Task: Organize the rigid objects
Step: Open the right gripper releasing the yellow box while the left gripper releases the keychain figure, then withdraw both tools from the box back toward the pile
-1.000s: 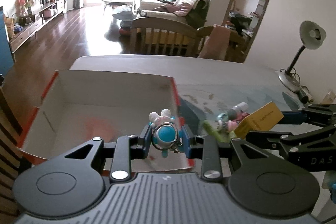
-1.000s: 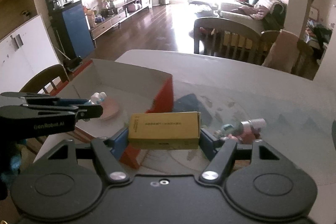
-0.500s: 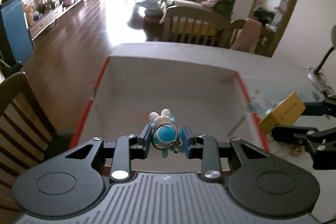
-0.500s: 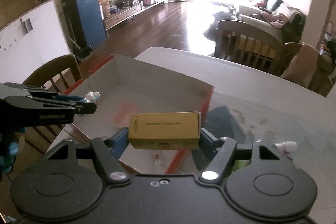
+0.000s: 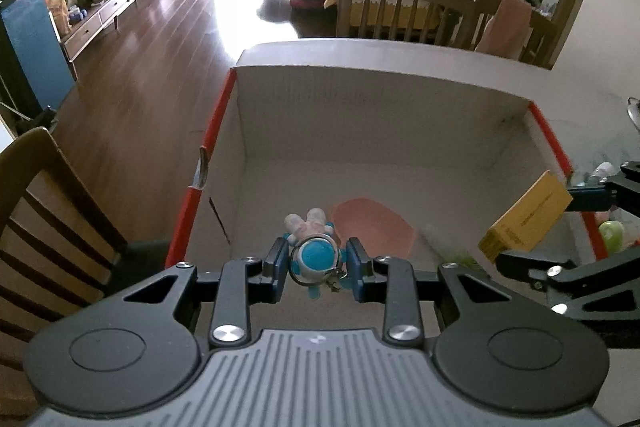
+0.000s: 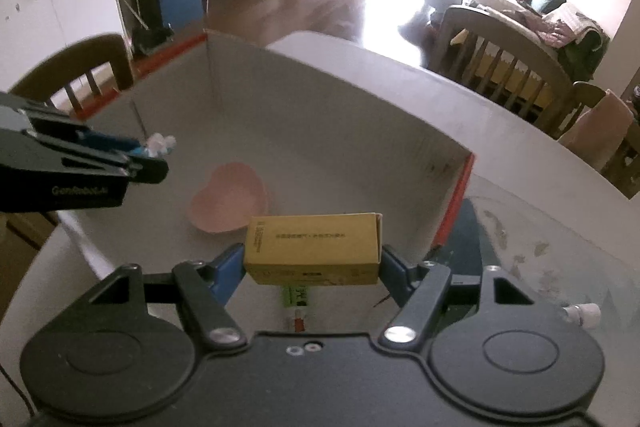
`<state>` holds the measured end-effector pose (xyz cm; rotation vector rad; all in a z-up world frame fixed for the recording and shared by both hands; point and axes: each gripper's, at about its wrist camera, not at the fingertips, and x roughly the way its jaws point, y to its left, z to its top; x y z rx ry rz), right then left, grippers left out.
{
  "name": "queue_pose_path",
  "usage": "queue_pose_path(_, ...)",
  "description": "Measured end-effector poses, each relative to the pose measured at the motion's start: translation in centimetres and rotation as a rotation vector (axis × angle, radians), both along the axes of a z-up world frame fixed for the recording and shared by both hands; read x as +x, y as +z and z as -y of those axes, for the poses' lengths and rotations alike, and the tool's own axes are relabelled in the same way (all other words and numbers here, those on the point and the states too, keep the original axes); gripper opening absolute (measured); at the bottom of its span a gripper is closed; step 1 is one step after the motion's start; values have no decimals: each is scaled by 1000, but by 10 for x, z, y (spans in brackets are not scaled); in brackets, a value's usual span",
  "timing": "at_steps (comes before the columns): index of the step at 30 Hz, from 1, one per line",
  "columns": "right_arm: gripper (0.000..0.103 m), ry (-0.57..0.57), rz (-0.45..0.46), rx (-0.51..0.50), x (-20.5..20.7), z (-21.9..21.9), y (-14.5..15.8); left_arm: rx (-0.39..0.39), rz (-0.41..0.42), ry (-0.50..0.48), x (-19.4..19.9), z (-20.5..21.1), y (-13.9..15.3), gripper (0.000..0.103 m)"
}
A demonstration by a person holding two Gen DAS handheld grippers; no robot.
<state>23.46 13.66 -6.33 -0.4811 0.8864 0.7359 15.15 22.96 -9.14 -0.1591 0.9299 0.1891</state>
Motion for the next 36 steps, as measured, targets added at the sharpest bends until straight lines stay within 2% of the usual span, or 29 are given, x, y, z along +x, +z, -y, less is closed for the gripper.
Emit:
queue_pose_path(8,71,36,-65,-42,4,-19,-20,2,-80,-17,14,-4,-20,30)
queue_pose_path(14,69,37,-55,-65,4,-22,-22,-19,-132,-11,14,-9,-31,30)
queue_pose_path(20,71,38,-53,-68,5,-21,-20,-29,-179,-2,13,-13,-44,30)
queue_pose_path(30,73,-8,-60,-9,4,-4,-5,-28,-182,8,2,-9,-40,31)
queue_pose_path(36,73,-21,-62,34,-1,9,9,-33,-146,18,-6,-4,-23,31)
